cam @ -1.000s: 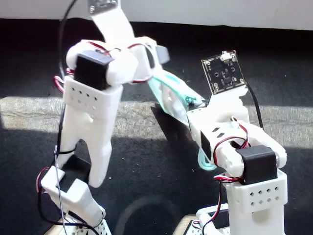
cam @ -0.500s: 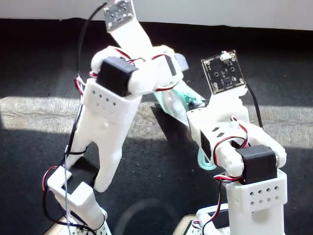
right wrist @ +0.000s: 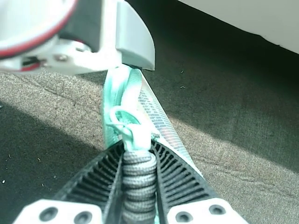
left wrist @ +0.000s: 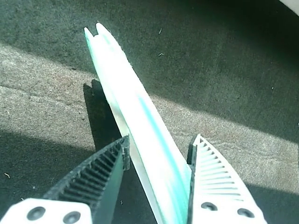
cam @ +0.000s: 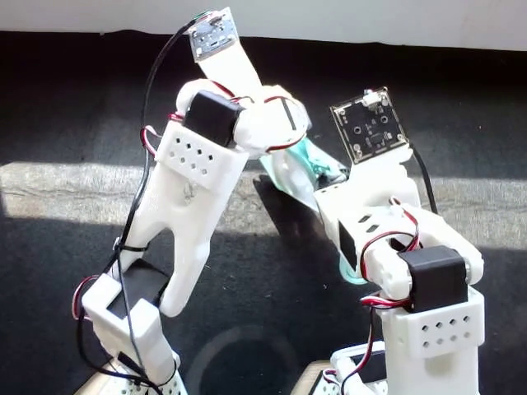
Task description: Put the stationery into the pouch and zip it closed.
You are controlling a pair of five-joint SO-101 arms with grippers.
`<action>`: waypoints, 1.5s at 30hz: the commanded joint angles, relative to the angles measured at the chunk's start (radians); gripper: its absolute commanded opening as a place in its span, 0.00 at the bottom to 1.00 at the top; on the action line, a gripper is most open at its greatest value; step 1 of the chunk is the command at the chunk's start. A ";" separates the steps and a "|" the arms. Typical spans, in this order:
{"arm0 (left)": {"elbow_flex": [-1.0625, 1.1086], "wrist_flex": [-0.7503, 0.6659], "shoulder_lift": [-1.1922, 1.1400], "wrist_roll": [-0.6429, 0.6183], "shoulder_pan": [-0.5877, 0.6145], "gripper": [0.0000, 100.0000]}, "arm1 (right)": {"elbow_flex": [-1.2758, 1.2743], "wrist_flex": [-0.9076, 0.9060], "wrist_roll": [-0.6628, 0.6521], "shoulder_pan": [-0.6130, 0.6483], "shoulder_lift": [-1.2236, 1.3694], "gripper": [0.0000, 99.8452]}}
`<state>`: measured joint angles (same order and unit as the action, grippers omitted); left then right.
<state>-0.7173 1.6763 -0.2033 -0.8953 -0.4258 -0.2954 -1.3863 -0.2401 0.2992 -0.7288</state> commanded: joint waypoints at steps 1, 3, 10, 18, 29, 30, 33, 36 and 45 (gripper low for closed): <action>0.001 -0.014 -0.027 -0.003 0.013 0.22 | -0.058 -0.021 -0.014 -0.012 -0.019 0.01; 0.004 -0.014 -0.047 -0.003 0.013 0.19 | -0.059 -0.021 -0.014 -0.013 -0.045 0.01; 0.001 -0.021 -0.064 0.000 0.013 0.04 | -0.059 -0.019 -0.014 -0.013 -0.090 0.01; 0.001 -0.023 0.012 0.029 0.117 0.01 | 0.022 0.036 -0.084 -0.012 -0.162 0.01; 0.004 -0.060 0.031 0.029 0.214 0.01 | 0.013 -0.136 -0.092 -0.005 -0.102 0.01; 0.004 -0.080 0.031 0.028 0.220 0.01 | 0.016 -0.151 -0.092 -0.005 -0.102 0.01; 0.004 -0.129 0.031 0.026 0.237 0.01 | 0.005 -0.216 -0.098 -0.005 -0.101 0.01; 0.005 -0.135 0.031 0.023 0.251 0.01 | -0.053 -0.234 -0.147 -0.012 -0.101 0.01; 0.005 -0.129 0.033 0.023 0.308 0.01 | -0.278 -0.031 -0.149 -0.013 -0.101 0.01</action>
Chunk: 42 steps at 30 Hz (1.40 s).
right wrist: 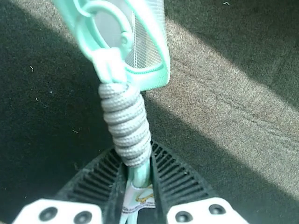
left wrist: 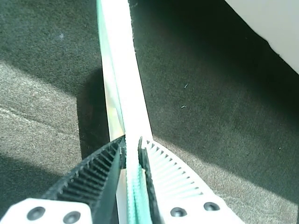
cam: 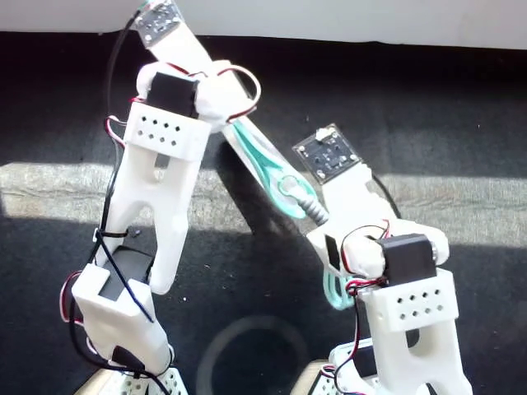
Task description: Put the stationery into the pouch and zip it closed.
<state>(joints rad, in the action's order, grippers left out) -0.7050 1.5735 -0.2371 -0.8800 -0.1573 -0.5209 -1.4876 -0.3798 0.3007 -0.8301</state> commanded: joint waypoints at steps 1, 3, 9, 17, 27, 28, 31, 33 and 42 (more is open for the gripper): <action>-0.007 -0.026 0.067 0.008 0.048 0.01 | -0.091 0.105 -0.009 -0.015 0.002 0.01; -0.007 -0.026 0.067 0.008 0.058 0.01 | -0.170 0.174 -0.008 -0.015 0.002 0.01; -0.010 -0.026 0.073 0.008 0.059 0.01 | -0.348 0.331 -0.006 -0.031 0.002 0.01; -0.013 -0.032 0.076 0.008 0.059 0.01 | -0.424 0.394 -0.014 -0.120 0.004 0.01; -0.137 -0.012 0.077 0.006 0.059 0.01 | -0.541 0.486 -0.015 -0.119 0.010 0.01; -0.148 -0.005 0.076 0.006 0.059 0.01 | -0.550 0.486 -0.020 -0.119 0.010 0.01; -0.179 0.020 0.076 0.006 0.059 0.01 | -0.559 0.486 -0.046 -0.122 0.010 0.01; -0.200 0.035 0.076 0.006 0.059 0.01 | -0.559 0.486 -0.046 -0.124 0.010 0.01; -0.308 0.135 0.076 0.006 0.059 0.01 | -0.561 0.536 -0.048 -0.170 0.018 0.01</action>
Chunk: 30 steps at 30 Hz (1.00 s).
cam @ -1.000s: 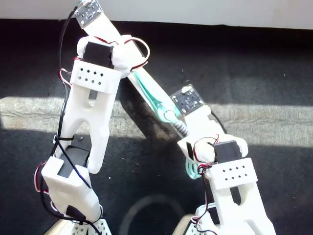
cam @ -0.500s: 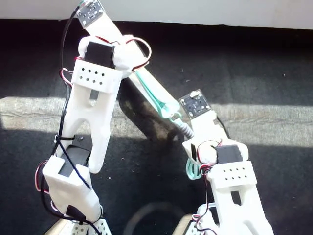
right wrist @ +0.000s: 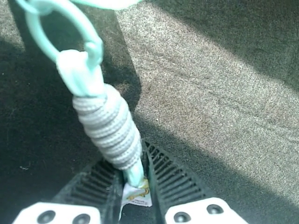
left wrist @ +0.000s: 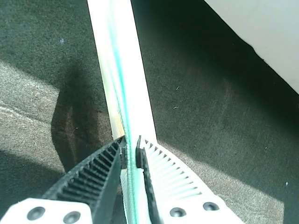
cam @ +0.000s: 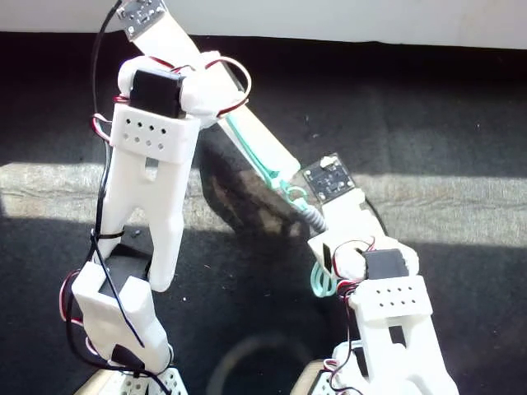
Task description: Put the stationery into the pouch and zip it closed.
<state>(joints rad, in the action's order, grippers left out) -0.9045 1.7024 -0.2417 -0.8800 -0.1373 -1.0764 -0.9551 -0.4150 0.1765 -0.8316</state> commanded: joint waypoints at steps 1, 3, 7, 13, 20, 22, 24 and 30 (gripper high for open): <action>-0.127 0.015 0.081 0.006 0.039 0.01 | -0.005 0.004 -0.012 -0.053 0.030 0.01; -0.165 0.035 0.081 0.006 0.039 0.01 | -0.004 0.013 -0.012 -0.059 0.065 0.01; -0.206 0.058 0.082 0.009 0.044 0.01 | 0.005 0.056 -0.008 -0.058 0.130 0.01; -0.205 0.060 0.071 0.011 0.090 0.01 | 0.050 0.058 -0.008 -0.054 0.145 0.01; -0.018 0.055 0.068 0.009 0.085 0.01 | 0.272 -0.090 0.055 -0.051 0.143 0.01; 0.065 0.029 0.070 0.009 0.085 0.01 | 0.367 -0.151 0.057 -0.028 0.143 0.01; 0.119 0.002 0.071 0.009 0.085 0.01 | 0.470 -0.220 0.060 0.013 0.143 0.01; 0.137 -0.005 0.071 0.012 0.085 0.01 | 0.759 -0.349 0.063 0.140 0.147 0.01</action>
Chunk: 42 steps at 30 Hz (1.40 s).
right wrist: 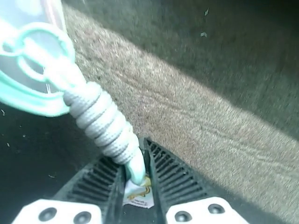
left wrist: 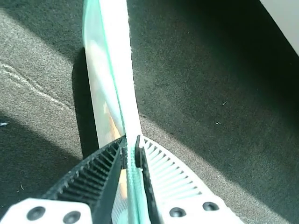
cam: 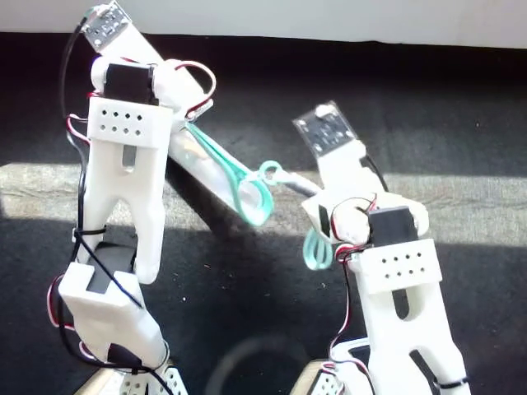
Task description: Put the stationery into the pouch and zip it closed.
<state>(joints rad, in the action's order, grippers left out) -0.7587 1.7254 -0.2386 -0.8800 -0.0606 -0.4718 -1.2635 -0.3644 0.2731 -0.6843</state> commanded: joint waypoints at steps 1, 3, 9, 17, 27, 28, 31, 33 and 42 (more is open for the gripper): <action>-0.008 -0.023 0.067 0.012 0.008 0.01 | 0.191 -0.053 0.012 0.053 -0.001 0.01; -0.007 -0.020 0.067 0.012 0.007 0.01 | 0.255 -0.077 0.012 0.058 0.002 0.01; -0.007 0.035 0.076 0.094 -0.074 0.01 | 0.414 -0.097 0.012 0.056 0.007 0.01; 0.048 0.043 0.228 0.141 -0.131 0.01 | 0.510 -0.091 0.012 0.051 0.010 0.01; 0.463 0.040 0.493 0.161 -0.203 0.06 | 0.518 0.005 0.009 0.022 0.058 0.01; 0.475 0.040 0.507 0.161 -0.203 0.07 | 0.530 0.005 0.009 0.013 0.081 0.01; 0.509 0.038 0.533 0.161 -0.202 0.08 | 0.595 -0.007 0.011 0.012 0.136 0.01; 0.535 0.037 0.522 0.161 -0.202 0.08 | 0.644 -0.021 0.012 0.015 0.159 0.01; 0.403 0.041 0.456 0.160 -0.180 0.08 | 0.731 -0.110 0.012 0.015 0.213 0.01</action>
<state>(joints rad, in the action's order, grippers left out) -0.2708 1.7545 0.2202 -0.7342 -0.2432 0.2110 -1.3709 -0.3659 0.3038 -0.4741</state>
